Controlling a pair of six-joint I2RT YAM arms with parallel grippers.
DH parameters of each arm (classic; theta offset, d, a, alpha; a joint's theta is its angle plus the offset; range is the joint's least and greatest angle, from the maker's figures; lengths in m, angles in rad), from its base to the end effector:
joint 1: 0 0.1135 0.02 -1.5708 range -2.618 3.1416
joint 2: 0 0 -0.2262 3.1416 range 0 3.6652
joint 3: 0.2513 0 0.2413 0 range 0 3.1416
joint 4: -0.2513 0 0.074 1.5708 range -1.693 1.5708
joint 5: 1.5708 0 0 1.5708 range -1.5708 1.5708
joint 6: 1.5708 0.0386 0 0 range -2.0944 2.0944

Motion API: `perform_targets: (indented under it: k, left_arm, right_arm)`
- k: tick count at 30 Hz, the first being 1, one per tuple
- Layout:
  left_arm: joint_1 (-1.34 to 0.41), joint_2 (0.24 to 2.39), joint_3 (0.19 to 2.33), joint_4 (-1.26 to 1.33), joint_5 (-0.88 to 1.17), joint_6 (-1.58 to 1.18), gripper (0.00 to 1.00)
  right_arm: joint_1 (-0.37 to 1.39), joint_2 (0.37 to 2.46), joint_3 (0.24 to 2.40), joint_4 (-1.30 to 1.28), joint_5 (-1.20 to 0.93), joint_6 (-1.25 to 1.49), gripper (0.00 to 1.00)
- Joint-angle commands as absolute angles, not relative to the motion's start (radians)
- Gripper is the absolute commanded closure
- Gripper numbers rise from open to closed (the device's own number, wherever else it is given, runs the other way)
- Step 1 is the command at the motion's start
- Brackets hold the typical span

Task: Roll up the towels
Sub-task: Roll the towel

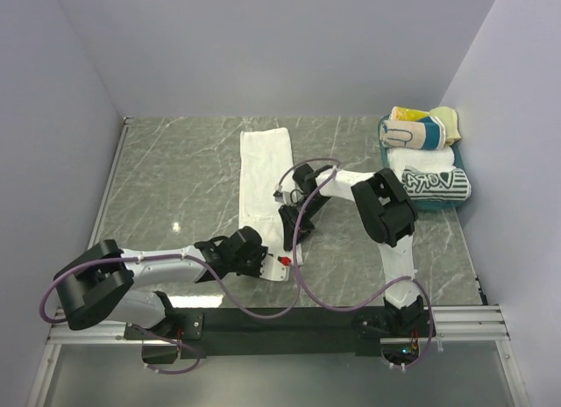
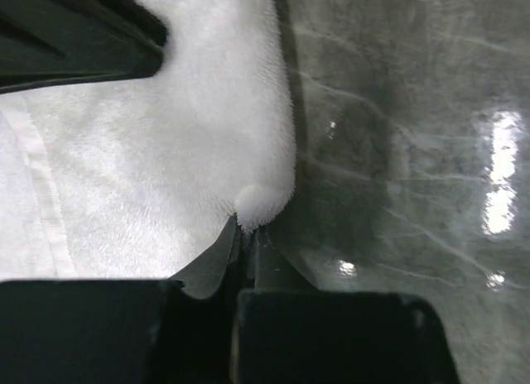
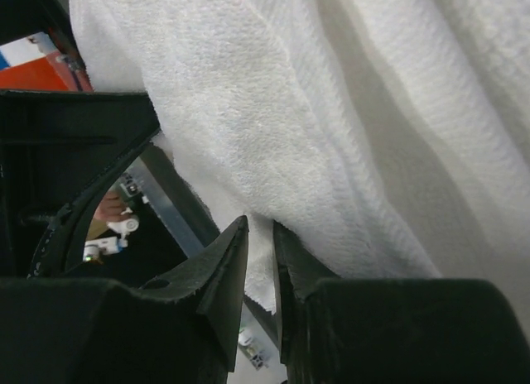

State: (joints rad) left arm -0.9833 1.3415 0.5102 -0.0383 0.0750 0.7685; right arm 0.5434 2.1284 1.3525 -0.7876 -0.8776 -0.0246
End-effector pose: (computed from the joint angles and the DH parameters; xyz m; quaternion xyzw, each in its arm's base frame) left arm 0.1323 -0.2039 0.1156 0.7291 0.5910 -0.0718 0.3375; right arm 0.2836 0.2060 0.0859 0.2551 -0.8686 -0.4115 0.1058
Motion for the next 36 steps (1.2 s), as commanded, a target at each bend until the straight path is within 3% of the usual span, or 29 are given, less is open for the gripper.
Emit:
perform_targets:
  k: [1,11,26,36]
  left_arm:
    - [-0.985,1.318,0.512,-0.199,0.129,0.749,1.0]
    - [-0.982,1.272,0.632,-0.429,0.311,0.655,1.0]
    - [-0.795,1.374,0.879,-0.603,0.512,0.568,0.99]
    - [-0.578,1.5,0.992,-0.586,0.592,0.531,0.98]
  right_arm:
    - [0.546,2.085,1.433,-0.814,-0.738,-0.103,0.73]
    - [0.541,2.147,1.626,-0.802,-0.733,-0.058,0.71]
    - [0.586,2.206,1.513,-0.729,-0.716,-0.049,0.71]
    - [0.597,2.215,1.517,-0.729,-0.71,-0.061,0.72]
